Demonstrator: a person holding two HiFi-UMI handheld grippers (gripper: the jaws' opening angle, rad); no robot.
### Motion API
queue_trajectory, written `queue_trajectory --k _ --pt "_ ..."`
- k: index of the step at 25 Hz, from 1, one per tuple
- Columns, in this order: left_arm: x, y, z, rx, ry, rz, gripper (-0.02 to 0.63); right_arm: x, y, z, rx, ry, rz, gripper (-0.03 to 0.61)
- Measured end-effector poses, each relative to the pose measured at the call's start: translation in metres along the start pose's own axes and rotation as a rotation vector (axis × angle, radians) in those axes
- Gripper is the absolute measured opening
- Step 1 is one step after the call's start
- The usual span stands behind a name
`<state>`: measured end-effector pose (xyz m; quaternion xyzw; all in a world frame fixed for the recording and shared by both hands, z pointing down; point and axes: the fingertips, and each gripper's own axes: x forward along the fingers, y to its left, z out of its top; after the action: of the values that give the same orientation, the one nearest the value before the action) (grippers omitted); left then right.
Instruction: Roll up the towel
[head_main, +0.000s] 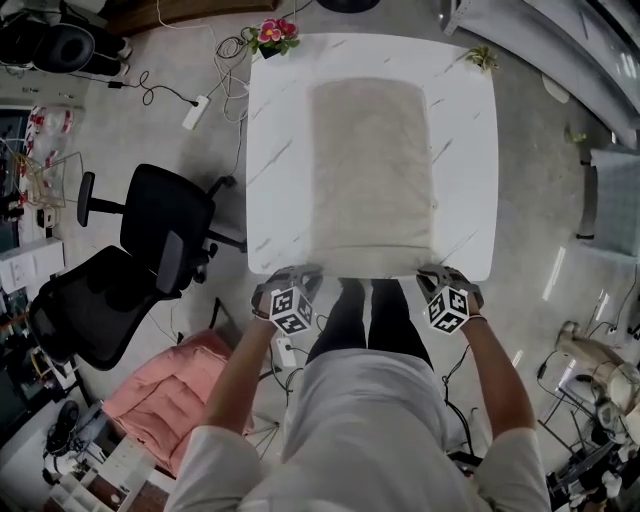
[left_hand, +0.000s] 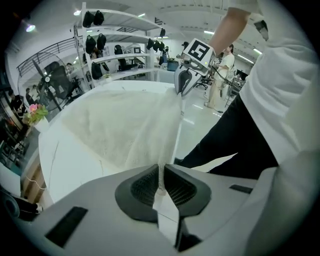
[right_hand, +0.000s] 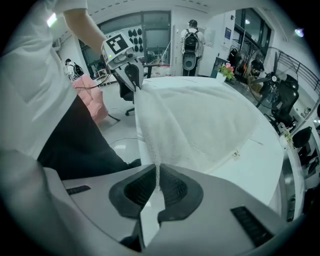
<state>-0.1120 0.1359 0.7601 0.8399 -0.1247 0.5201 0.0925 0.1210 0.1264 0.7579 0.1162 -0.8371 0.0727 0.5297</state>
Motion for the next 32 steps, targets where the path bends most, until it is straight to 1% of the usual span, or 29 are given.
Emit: queue_trajectory --k 5,9,12,16,18,20,23,27,30,31,32 --pt "-0.009 -0.028 -0.006 -0.022 0.015 -0.088 0.052 -0.009 0.027 -0.004 0.034 0.025 0.084 0.034" --pt "-0.012 -0.032 -0.004 -0.047 0.042 -0.165 0.054 -0.012 0.029 -0.003 0.039 0.047 0.122 0.034" --pt "-0.018 -0.025 0.002 -0.065 0.054 -0.224 0.054 -0.017 0.019 0.002 0.094 0.051 0.180 0.037" --pt "-0.024 -0.011 0.011 -0.120 0.065 -0.316 0.055 -0.021 0.000 0.009 0.186 0.056 0.288 0.038" --pt "-0.026 0.000 0.017 -0.142 0.066 -0.344 0.055 -0.021 -0.013 0.013 0.207 0.049 0.313 0.038" --pt "-0.026 0.013 0.022 -0.162 0.062 -0.356 0.055 -0.019 -0.029 0.019 0.208 0.035 0.311 0.038" --pt "-0.023 0.035 0.026 -0.178 0.060 -0.333 0.052 -0.015 -0.048 0.025 0.219 0.046 0.306 0.040" --pt "-0.014 0.067 0.028 -0.193 0.070 -0.262 0.054 -0.004 -0.075 0.029 0.205 0.054 0.270 0.041" --pt "-0.004 0.088 0.030 -0.188 0.086 -0.187 0.061 0.000 -0.096 0.032 0.195 0.054 0.194 0.049" --pt "0.000 0.094 0.029 -0.182 0.096 -0.145 0.068 0.003 -0.103 0.033 0.186 0.053 0.153 0.057" --pt "0.004 0.102 0.027 -0.174 0.108 -0.095 0.095 0.006 -0.110 0.032 0.173 0.054 0.105 0.077"
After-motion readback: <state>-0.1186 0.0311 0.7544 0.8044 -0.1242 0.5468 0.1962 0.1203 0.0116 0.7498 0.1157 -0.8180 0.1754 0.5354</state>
